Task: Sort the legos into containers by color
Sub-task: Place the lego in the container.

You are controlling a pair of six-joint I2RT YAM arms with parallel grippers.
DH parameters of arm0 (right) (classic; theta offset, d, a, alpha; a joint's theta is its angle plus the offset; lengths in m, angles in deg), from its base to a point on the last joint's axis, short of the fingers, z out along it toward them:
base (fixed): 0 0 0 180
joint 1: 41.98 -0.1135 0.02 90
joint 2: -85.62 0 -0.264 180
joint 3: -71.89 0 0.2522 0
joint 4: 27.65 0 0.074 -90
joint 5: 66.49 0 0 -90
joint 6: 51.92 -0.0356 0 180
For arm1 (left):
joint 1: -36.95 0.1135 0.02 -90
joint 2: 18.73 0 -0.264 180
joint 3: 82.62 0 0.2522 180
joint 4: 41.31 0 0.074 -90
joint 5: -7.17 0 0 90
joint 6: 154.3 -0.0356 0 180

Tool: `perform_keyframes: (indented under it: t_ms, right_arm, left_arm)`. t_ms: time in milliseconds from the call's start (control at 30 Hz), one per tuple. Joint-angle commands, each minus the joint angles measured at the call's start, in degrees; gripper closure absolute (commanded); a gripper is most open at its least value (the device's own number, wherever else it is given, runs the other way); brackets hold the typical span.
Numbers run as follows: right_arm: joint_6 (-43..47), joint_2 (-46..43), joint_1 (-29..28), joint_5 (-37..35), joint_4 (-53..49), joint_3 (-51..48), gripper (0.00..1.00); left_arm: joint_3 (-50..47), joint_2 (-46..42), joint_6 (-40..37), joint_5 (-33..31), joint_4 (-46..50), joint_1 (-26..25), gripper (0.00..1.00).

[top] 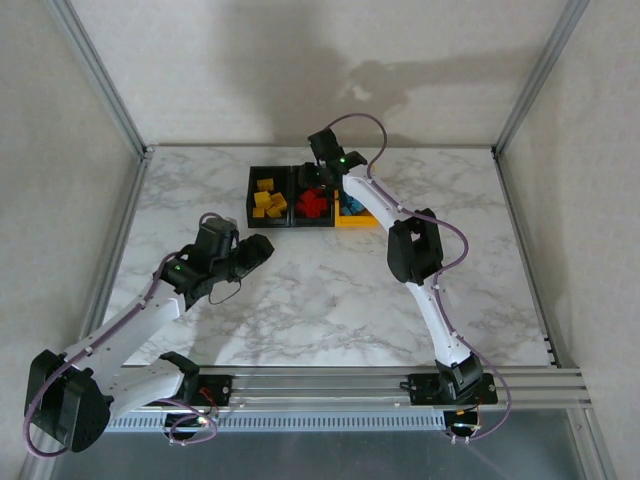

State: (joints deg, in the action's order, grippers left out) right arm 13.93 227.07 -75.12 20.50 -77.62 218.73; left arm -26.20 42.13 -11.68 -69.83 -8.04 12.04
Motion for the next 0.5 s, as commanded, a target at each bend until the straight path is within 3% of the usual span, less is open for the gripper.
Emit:
perform_keyframes:
  t_ms: [0, 200, 467]
  right_arm:
    - [1.4, -2.2, 0.0, -1.0, 1.2, 0.5, 0.48]
    - [3.8, -12.6, -0.1, -1.9, 6.0, -8.8, 0.41]
    - [6.5, -32.0, 0.1, -4.6, 15.5, -34.1, 0.28]
  left_arm:
    - [1.1, -0.2, 0.6, -2.3, 0.3, 0.6, 0.35]
    - [3.6, 1.5, -1.4, -8.0, -2.3, 0.6, 0.31]
    - [11.8, 10.3, -13.0, -15.1, -6.1, 1.4, 0.24]
